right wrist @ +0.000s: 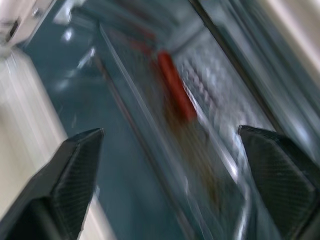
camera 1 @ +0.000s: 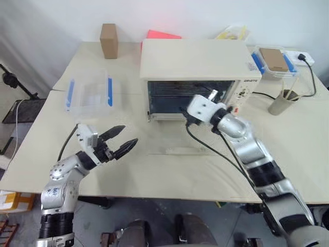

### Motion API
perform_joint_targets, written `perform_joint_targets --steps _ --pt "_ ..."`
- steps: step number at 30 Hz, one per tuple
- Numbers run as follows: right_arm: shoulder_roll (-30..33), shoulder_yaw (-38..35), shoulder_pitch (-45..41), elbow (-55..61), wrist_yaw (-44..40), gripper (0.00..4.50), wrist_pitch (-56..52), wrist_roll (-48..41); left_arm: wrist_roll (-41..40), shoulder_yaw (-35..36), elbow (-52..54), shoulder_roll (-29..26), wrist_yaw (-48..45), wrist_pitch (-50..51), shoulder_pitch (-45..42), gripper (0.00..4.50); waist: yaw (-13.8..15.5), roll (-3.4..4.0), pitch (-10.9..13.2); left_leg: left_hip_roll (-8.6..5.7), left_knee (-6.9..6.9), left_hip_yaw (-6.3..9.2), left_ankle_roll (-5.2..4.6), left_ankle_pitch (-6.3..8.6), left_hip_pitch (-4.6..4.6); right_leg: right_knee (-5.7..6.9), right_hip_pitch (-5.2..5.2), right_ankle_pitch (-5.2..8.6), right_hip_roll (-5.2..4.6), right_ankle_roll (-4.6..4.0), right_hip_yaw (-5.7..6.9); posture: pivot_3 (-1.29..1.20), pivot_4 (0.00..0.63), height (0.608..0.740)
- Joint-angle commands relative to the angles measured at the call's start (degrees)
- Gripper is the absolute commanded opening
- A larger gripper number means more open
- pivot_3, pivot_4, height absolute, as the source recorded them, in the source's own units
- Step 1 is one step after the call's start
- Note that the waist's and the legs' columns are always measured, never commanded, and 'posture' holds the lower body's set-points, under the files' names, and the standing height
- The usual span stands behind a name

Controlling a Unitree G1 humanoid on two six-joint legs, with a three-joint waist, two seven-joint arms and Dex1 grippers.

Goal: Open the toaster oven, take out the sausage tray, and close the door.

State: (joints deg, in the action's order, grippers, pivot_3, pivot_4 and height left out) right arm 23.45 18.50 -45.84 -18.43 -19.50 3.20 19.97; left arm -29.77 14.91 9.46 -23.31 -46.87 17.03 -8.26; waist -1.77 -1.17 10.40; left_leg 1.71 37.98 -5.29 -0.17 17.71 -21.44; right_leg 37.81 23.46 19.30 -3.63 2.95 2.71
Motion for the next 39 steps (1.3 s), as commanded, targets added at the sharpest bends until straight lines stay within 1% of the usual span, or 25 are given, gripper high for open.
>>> perform_joint_targets --steps 1,3,8,9,12,13,16,17,18,20,22,25,28,32,35,39 --pt "-1.8 1.1 -5.3 -9.5 4.9 4.50 2.6 4.1 -0.7 -0.7 4.6 0.6 2.3 -0.3 1.1 4.48 0.1 0.00 0.0 -0.03 0.01 -0.01 -0.03 -0.01 -0.06 -0.05 0.00 0.00 -0.03 0.00 0.00 0.00 0.150 0.740" --pt "-3.0 1.9 -8.7 -15.4 7.5 4.50 3.7 5.9 -0.5 -1.4 5.6 1.0 3.5 -0.3 1.4 4.48 0.0 0.00 0.0 -0.05 0.03 -0.09 -0.08 0.00 -0.08 -0.03 -0.03 -0.01 -0.06 0.01 -0.04 0.00 0.150 0.740" --pt "-4.7 2.6 -13.8 -25.0 11.0 4.50 5.4 8.2 -0.5 -2.8 6.4 1.3 5.5 -0.4 1.3 4.48 -0.3 0.00 0.0 -0.02 0.00 -0.10 -0.10 -0.01 -0.11 0.00 0.02 -0.01 -0.04 0.02 -0.02 0.00 0.150 0.740" --pt "-5.0 2.6 -14.5 -26.6 11.5 4.31 5.8 8.3 -0.5 -3.3 6.3 1.3 5.8 -0.5 1.0 4.49 -0.4 0.00 0.0 -0.01 -0.01 -0.10 -0.09 -0.02 -0.11 0.00 0.03 -0.01 -0.03 0.02 -0.02 0.00 0.150 0.740" --pt "-5.5 2.6 -15.7 -28.5 13.4 3.57 7.0 8.9 -0.2 -4.2 5.2 1.1 6.0 -0.5 -0.6 4.50 -0.6 0.00 0.0 -0.01 -0.02 -0.11 -0.09 -0.02 -0.11 0.01 0.03 -0.01 -0.03 0.02 -0.02 0.00 0.150 0.740" --pt "-5.6 2.7 -15.8 -28.7 13.4 3.15 7.2 9.1 -0.4 -4.3 4.6 1.1 6.1 -0.4 -1.4 4.50 -0.6 0.00 0.0 -0.01 -0.02 -0.11 -0.09 -0.02 -0.11 0.02 0.03 -0.01 -0.03 0.02 -0.02 0.00 0.150 0.740" --pt "-5.6 3.0 -15.5 -27.8 13.6 2.14 7.7 9.9 0.0 -5.9 0.9 1.1 4.6 -1.0 -5.3 4.50 -0.9 0.01 0.0 -0.01 -0.02 -0.11 -0.07 -0.03 -0.12 0.04 0.03 -0.01 -0.03 0.02 -0.02 0.00 0.150 0.740" --pt "-5.6 3.0 -15.4 -27.5 13.7 1.73 7.8 10.0 0.2 -6.4 -0.1 1.1 4.0 -1.2 -6.3 4.50 -1.0 0.00 0.0 -0.01 -0.02 -0.10 -0.06 -0.04 -0.12 0.04 0.02 -0.01 -0.02 0.02 -0.02 0.00 0.150 0.740" --pt "-5.6 3.0 -15.1 -27.0 13.6 1.44 7.8 10.1 0.4 -7.0 -1.9 1.3 3.4 -1.3 -8.3 4.50 -1.1 0.01 0.0 -0.01 -0.02 -0.10 -0.06 -0.04 -0.12 0.04 0.02 -0.01 -0.02 0.02 -0.01 0.00 0.150 0.740" --pt "-5.4 3.1 -14.5 -26.0 13.4 0.68 7.9 10.3 0.8 -8.1 -5.6 1.9 2.6 -1.7 -12.3 4.50 -1.1 0.01 0.0 -0.02 -0.02 -0.10 -0.06 -0.04 -0.15 0.05 0.04 -0.01 -0.02 0.02 -0.01 0.00 0.150 0.740" --pt "-5.2 3.1 -13.7 -24.9 13.0 0.17 7.9 10.6 1.4 -9.0 -10.8 2.9 2.0 -2.2 -17.8 4.50 -1.1 -0.02 0.0 -0.02 -0.02 -0.09 -0.07 -0.05 -0.19 0.05 0.05 -0.01 -0.01 0.02 0.01 0.00 0.150 0.740" --pt "-5.1 2.8 -13.1 -23.4 12.7 0.09 7.5 11.0 2.4 -9.7 -16.9 3.8 0.2 -4.5 -24.0 4.50 -1.1 -0.04 0.0 -0.01 0.02 -0.04 -0.07 -0.06 -0.24 0.03 0.04 -0.02 0.00 0.03 0.06 0.00 0.150 0.740" --pt "-4.5 2.4 -12.7 -20.7 12.0 0.07 6.9 11.5 1.0 -8.1 -23.4 4.2 -1.2 -4.2 -30.2 4.50 -1.3 -0.04 0.0 0.00 0.01 -0.06 -0.06 -0.06 -0.25 0.03 0.08 -0.02 0.02 0.04 0.07 0.00 0.150 0.740" --pt "-3.4 2.3 -11.3 -16.2 10.7 0.04 6.6 11.7 1.3 -7.6 -29.0 3.7 -4.1 -5.4 -34.5 4.50 -1.3 -0.04 0.0 0.04 -0.01 -0.01 -0.03 -0.08 -0.54 0.05 0.36 -0.02 0.08 0.04 0.13 0.00 0.150 0.740" --pt "-2.4 2.4 -9.4 -11.5 8.8 0.04 5.6 11.7 1.7 -7.5 -31.8 3.5 -5.3 -5.5 -36.0 4.50 -1.3 -0.04 0.0 0.03 0.04 0.00 -0.02 -0.09 -0.84 0.07 0.60 -0.03 0.07 0.05 0.16 0.00 0.150 0.740" --pt "-0.5 2.3 -4.5 -1.6 4.7 0.04 3.7 11.8 1.6 -7.3 -33.4 3.6 -4.6 -3.6 -37.4 4.50 -1.1 -0.04 0.0 0.04 0.04 0.02 -0.03 -0.09 -0.85 0.05 0.61 -0.03 0.07 0.06 0.19 0.00 0.150 0.740"
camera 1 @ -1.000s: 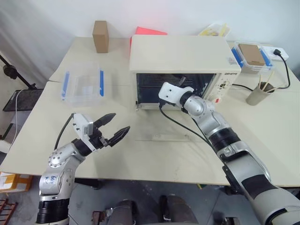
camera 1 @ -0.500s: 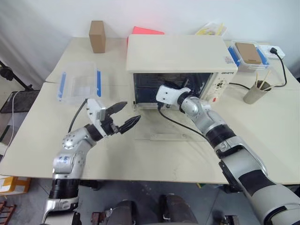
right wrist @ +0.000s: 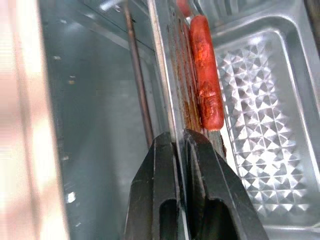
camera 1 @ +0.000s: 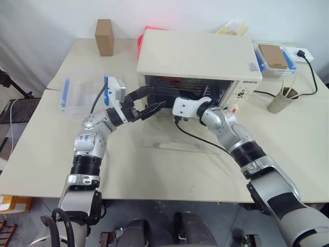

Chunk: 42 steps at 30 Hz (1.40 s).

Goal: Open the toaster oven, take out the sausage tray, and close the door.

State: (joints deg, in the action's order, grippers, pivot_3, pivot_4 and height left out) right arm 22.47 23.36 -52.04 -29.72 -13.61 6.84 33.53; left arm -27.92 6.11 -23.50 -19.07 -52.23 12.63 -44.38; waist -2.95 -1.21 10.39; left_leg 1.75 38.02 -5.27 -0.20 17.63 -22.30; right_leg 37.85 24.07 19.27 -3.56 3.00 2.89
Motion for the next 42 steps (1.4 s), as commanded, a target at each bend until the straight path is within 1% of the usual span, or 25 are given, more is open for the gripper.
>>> perform_joint_targets --steps 1,6,11,13,20,23,28,31,34,35,37,39,42 --pt "1.0 -2.7 3.1 12.3 -2.4 0.04 -0.7 -1.8 0.0 1.3 -0.7 -0.7 1.2 1.6 -1.6 4.50 0.0 0.00 0.0 0.00 0.00 0.00 0.00 0.00 0.00 0.01 0.00 0.00 0.00 0.00 0.00 0.00 0.150 0.740" --pt "2.9 -4.0 9.6 23.3 -6.7 0.04 -4.2 -1.5 -0.1 1.4 -1.5 -0.3 0.4 1.9 -2.4 4.50 0.1 0.00 0.0 0.00 0.11 -0.03 0.01 -0.03 0.00 0.04 0.00 0.00 0.01 0.00 -0.04 0.00 0.150 0.740" --pt "6.8 -6.3 20.5 39.1 -12.5 0.04 -8.3 -0.9 0.3 1.3 -3.7 -1.2 -1.4 2.7 -3.8 4.50 1.4 0.00 0.0 -0.02 0.15 -0.03 0.01 -0.03 0.01 0.08 0.00 0.00 0.01 0.00 -0.06 0.00 0.150 0.740" --pt "8.9 -8.3 25.2 44.8 -13.8 0.04 -9.0 -0.8 0.5 0.6 -5.0 -1.9 -3.4 3.5 -4.5 4.50 1.5 0.00 0.0 -0.03 0.16 -0.04 0.01 -0.03 0.02 0.09 -0.01 0.00 0.00 0.00 -0.06 0.00 0.150 0.740" --pt "11.0 -9.8 35.5 55.8 -16.6 0.04 -10.8 0.9 1.8 -0.6 -7.3 -3.2 -7.7 3.5 -4.4 4.50 2.4 0.00 0.0 -0.09 0.29 -0.04 -0.01 -0.04 0.04 0.09 -0.07 0.00 -0.01 0.00 -0.06 0.00 0.150 0.740" --pt "12.5 -9.2 40.8 60.2 -18.3 0.04 -9.7 1.8 -0.5 0.1 -4.9 -5.5 -9.9 9.8 -2.7 4.50 2.8 0.00 0.0 -0.08 0.28 -0.03 -0.01 -0.04 0.04 0.09 -0.07 0.00 0.01 0.00 -0.05 0.00 0.150 0.740" --pt "12.5 -9.7 43.7 62.3 -17.5 0.04 -7.9 2.8 -4.8 1.8 0.3 -8.8 -10.7 21.4 0.2 4.50 2.4 0.00 0.0 -0.07 0.28 -0.05 -0.01 -0.04 0.09 0.11 -0.07 0.00 0.03 0.00 -0.11 0.00 0.150 0.740" --pt "12.6 -10.0 43.2 61.5 -15.6 0.04 -5.4 3.6 -8.7 4.2 2.4 -10.9 -8.2 32.3 0.7 4.50 2.4 -0.01 0.0 -0.05 0.40 -0.02 0.01 -0.05 0.11 0.10 -0.07 0.01 0.04 -0.02 -0.11 0.00 0.150 0.740" --pt "12.9 -10.4 41.1 59.3 -13.4 0.04 -2.2 3.9 -12.5 4.9 4.7 -13.4 -3.7 49.7 0.1 4.50 2.3 -0.02 0.0 -0.05 0.47 -0.01 0.01 -0.05 0.12 0.13 -0.07 0.01 0.03 -0.02 -0.12 0.00 0.150 0.740" --pt "12.9 -10.4 40.2 58.4 -13.0 0.04 -1.2 3.8 -13.6 3.9 6.3 -14.6 -3.6 54.9 0.3 4.50 2.2 -0.02 0.0 -0.06 0.46 -0.02 0.01 -0.04 0.12 0.13 -0.07 0.01 0.02 -0.02 -0.14 0.00 0.150 0.740" --pt "12.8 -10.3 38.7 57.0 -12.4 0.04 0.2 3.6 -15.2 3.8 7.7 -15.5 -2.4 61.7 0.1 4.50 2.1 -0.03 0.0 -0.06 0.48 -0.01 0.01 -0.05 0.12 0.15 -0.08 0.01 0.03 -0.02 -0.14 0.00 0.150 0.740" --pt "12.7 -10.2 37.7 56.1 -12.3 0.04 1.2 3.5 -16.0 4.4 8.2 -15.6 -0.7 66.4 -0.1 4.50 2.2 -0.03 0.0 -0.06 0.48 0.01 0.01 -0.05 0.12 0.23 -0.08 0.01 0.02 -0.02 -0.14 0.00 0.150 0.740" --pt "12.3 -9.0 35.9 54.2 -13.1 0.04 2.4 3.3 -18.1 8.9 8.1 -12.9 2.9 71.2 -0.8 4.50 2.3 -0.03 0.0 -0.07 0.52 0.02 0.01 -0.04 0.11 0.24 -0.09 0.01 0.02 -0.02 -0.15 0.00 0.150 0.740"
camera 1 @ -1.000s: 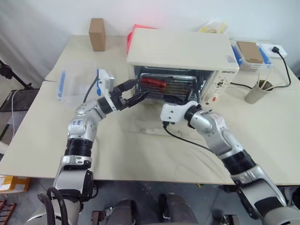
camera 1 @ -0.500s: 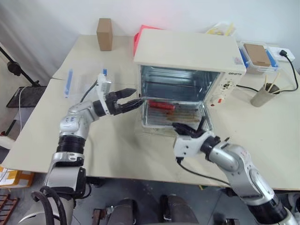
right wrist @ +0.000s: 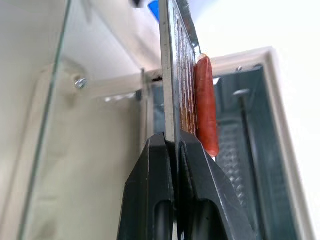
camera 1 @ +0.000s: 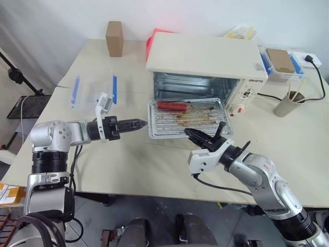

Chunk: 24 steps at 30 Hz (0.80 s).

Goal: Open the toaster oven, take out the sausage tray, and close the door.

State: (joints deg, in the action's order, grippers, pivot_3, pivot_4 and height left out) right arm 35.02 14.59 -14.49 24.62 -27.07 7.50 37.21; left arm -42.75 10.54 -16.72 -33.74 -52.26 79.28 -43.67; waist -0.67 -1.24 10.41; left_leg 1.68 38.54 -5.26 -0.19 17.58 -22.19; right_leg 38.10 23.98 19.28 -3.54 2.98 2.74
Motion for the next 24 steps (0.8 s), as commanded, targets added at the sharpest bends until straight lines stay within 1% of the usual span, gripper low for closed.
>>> perform_joint_targets --steps 1,4,7,9,14,16,19,20,21,24 --pt "-0.4 0.3 -2.5 -0.9 -0.1 0.04 2.1 -0.3 -4.0 6.6 0.9 3.1 4.5 5.9 -2.0 4.50 0.0 0.00 0.0 0.00 0.01 0.00 0.00 0.00 0.00 0.00 -0.01 0.00 0.00 0.00 0.00 0.00 0.150 0.740" --pt "-1.1 1.3 -4.3 -2.3 -0.8 0.04 2.7 -0.5 -4.5 11.0 0.2 5.9 8.5 9.7 -3.4 4.50 0.1 -0.01 0.0 0.00 0.12 0.00 0.00 0.00 0.00 0.00 -0.01 0.00 0.00 0.00 0.01 0.00 0.150 0.740" --pt "-2.0 2.0 -5.7 -3.2 -1.4 0.04 3.2 -1.2 -4.1 13.1 -0.3 7.6 11.4 11.6 -3.8 3.89 -0.1 -0.01 0.0 0.00 0.12 -0.01 0.00 0.00 0.01 0.06 -0.01 0.00 0.01 0.00 0.01 0.00 0.150 0.740" --pt "-2.5 2.2 -6.0 -3.5 -2.4 0.04 3.0 -2.0 -3.9 13.5 -0.2 8.5 12.8 12.8 -3.9 3.31 -0.1 -0.01 0.0 0.01 0.11 -0.01 0.01 0.00 0.03 0.30 -0.01 0.00 0.01 0.00 0.01 0.00 0.150 0.740" --pt "-2.8 2.2 -7.0 -4.0 -3.4 0.04 3.4 -2.5 -6.2 13.1 -0.3 9.7 14.3 13.2 -3.6 1.83 -0.2 -0.01 0.0 0.01 0.16 -0.02 0.02 0.00 0.03 0.34 -0.01 0.00 0.01 0.00 -0.01 0.00 0.150 0.740" --pt "-2.9 2.4 -7.8 -4.5 -3.5 0.04 4.0 -2.7 -6.7 13.8 -1.2 11.4 15.9 13.2 -4.0 1.26 -0.2 0.00 0.0 0.01 0.20 -0.01 0.03 0.00 0.03 0.37 -0.01 0.00 0.01 0.00 0.00 0.00 0.150 0.740" --pt "-3.2 2.9 -8.5 -4.8 -4.1 0.04 4.6 -3.3 -9.6 13.7 -2.6 12.4 17.7 13.2 -3.7 0.31 -0.2 -0.01 0.0 0.00 0.26 -0.01 0.03 0.00 0.02 0.41 -0.01 0.00 0.00 0.00 0.00 0.00 0.150 0.740" --pt "-3.2 2.9 -8.5 -4.8 -4.3 0.04 4.7 -3.3 -10.5 13.6 -2.9 12.2 18.3 13.2 -3.5 0.11 -0.2 -0.01 0.0 0.00 0.26 -0.01 0.03 0.00 0.02 0.40 -0.01 0.00 0.00 0.00 0.00 0.00 0.150 0.740" --pt "-3.4 2.8 -8.3 -4.8 -4.5 0.04 4.6 -3.5 -11.3 13.8 -3.4 12.0 19.0 13.2 -3.4 0.01 -0.2 -0.01 0.0 0.00 0.26 -0.01 0.04 0.01 0.03 0.43 -0.01 0.00 0.00 0.00 -0.01 0.00 0.150 0.740" --pt "-3.6 2.6 -8.1 -4.8 -5.0 0.04 4.7 -4.0 -13.5 14.1 -4.8 11.3 20.8 13.2 -3.3 0.01 -0.4 -0.01 0.0 0.01 0.27 -0.01 0.04 0.01 0.03 0.44 -0.01 0.00 0.00 0.00 0.00 0.00 0.150 0.740"
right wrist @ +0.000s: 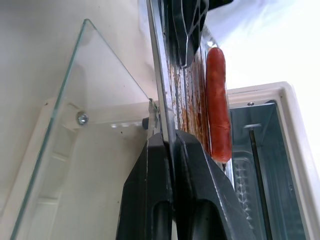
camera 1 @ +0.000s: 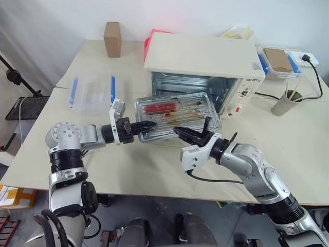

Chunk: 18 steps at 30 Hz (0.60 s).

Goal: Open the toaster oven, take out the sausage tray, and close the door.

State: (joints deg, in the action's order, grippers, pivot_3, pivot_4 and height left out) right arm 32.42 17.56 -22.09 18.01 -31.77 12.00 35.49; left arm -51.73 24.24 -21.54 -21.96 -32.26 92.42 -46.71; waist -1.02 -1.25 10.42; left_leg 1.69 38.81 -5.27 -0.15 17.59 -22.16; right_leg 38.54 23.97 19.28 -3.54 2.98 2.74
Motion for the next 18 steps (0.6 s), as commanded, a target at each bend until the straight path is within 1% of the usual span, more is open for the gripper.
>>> perform_joint_targets --steps 1,2,3,5,7,9,10,12,13,16,18 --pt "-1.0 -0.6 -0.2 1.9 -1.0 0.04 -0.2 -3.3 -5.5 1.0 -1.1 -0.7 1.7 0.1 -0.5 0.01 -0.2 0.00 0.0 0.00 0.00 0.00 0.00 0.00 0.01 0.01 0.00 0.00 0.00 0.00 0.00 0.00 0.150 0.740" --pt "-1.6 -1.3 0.5 2.5 -2.1 0.04 -1.5 -6.0 -6.6 1.5 -2.6 -1.1 2.8 0.1 -0.9 0.01 -0.3 0.00 0.0 0.00 0.01 0.00 0.01 0.00 0.02 0.02 0.00 0.00 0.00 0.00 0.00 0.00 0.150 0.740" --pt "-3.3 -2.3 1.6 3.4 -3.7 0.31 -5.9 -9.2 -9.1 1.4 -4.9 -2.0 3.4 0.1 -1.2 0.00 -0.3 -0.01 0.0 0.00 0.02 0.01 0.01 0.00 0.01 0.03 0.00 0.00 0.00 0.00 0.00 0.00 0.150 0.740" --pt "-2.0 -2.4 1.5 3.6 -4.2 0.79 -4.4 -8.9 -15.0 0.0 -7.2 -4.0 4.6 0.1 -0.8 0.00 -0.5 -0.02 0.0 0.01 0.03 0.02 0.01 0.00 0.02 0.05 0.00 0.00 0.00 0.00 0.01 0.00 0.150 0.740" --pt "-1.5 -3.2 2.1 4.0 -4.3 1.39 -4.5 -9.6 -18.1 -0.1 -8.9 -4.8 8.3 0.1 -0.3 0.00 -0.6 -0.02 0.0 0.02 0.06 0.04 0.02 0.01 0.00 0.09 0.01 0.00 0.00 0.00 0.01 0.00 0.150 0.740" --pt "0.0 -3.9 3.3 4.3 -5.3 2.16 -3.9 -11.2 -22.0 -0.7 -9.6 -5.9 11.0 0.1 0.6 0.00 -0.5 -0.02 0.0 0.01 0.06 0.07 0.02 0.01 0.02 0.08 0.00 0.00 -0.03 0.00 0.01 0.00 0.150 0.740" --pt "0.7 -5.6 4.9 4.5 -5.7 2.43 -3.6 -13.8 -24.3 -0.8 -9.4 -7.1 12.1 0.1 1.7 0.00 -0.5 -0.02 0.0 0.01 0.06 0.07 0.02 0.01 0.02 0.09 0.00 0.00 -0.03 0.00 0.01 0.00 0.150 0.740" --pt "2.0 -8.4 7.4 4.9 -5.6 2.43 -2.8 -17.1 -28.0 -0.6 -9.1 -8.9 14.6 0.1 3.5 0.00 -0.5 -0.02 0.0 0.00 0.05 0.07 0.03 0.02 0.02 0.09 0.00 0.00 -0.04 0.00 0.01 0.00 0.150 0.740" --pt "1.8 -10.7 8.8 5.2 -5.1 2.43 -3.2 -19.9 -29.7 -0.3 -9.1 -10.1 15.7 0.1 4.6 0.00 -0.5 -0.02 0.0 0.00 0.05 0.07 0.02 0.03 0.03 0.10 0.00 0.00 -0.06 0.00 0.01 0.00 0.150 0.740" --pt "2.2 -15.7 12.0 5.2 -4.3 2.43 -3.3 -24.7 -33.9 0.5 -8.3 -12.5 18.7 0.1 7.6 0.00 -0.5 -0.02 0.0 0.01 0.06 0.08 0.02 0.03 0.02 0.05 0.00 0.00 -0.06 0.00 0.01 0.00 0.150 0.740" --pt "3.1 -19.2 15.2 5.3 -6.8 2.43 -4.7 -30.6 -36.7 1.5 -7.6 -14.3 20.4 0.1 10.1 0.00 -0.5 -0.02 0.0 0.01 0.08 0.07 0.02 0.03 0.05 -0.02 -0.01 0.00 -0.06 0.00 0.00 0.00 0.150 0.740"
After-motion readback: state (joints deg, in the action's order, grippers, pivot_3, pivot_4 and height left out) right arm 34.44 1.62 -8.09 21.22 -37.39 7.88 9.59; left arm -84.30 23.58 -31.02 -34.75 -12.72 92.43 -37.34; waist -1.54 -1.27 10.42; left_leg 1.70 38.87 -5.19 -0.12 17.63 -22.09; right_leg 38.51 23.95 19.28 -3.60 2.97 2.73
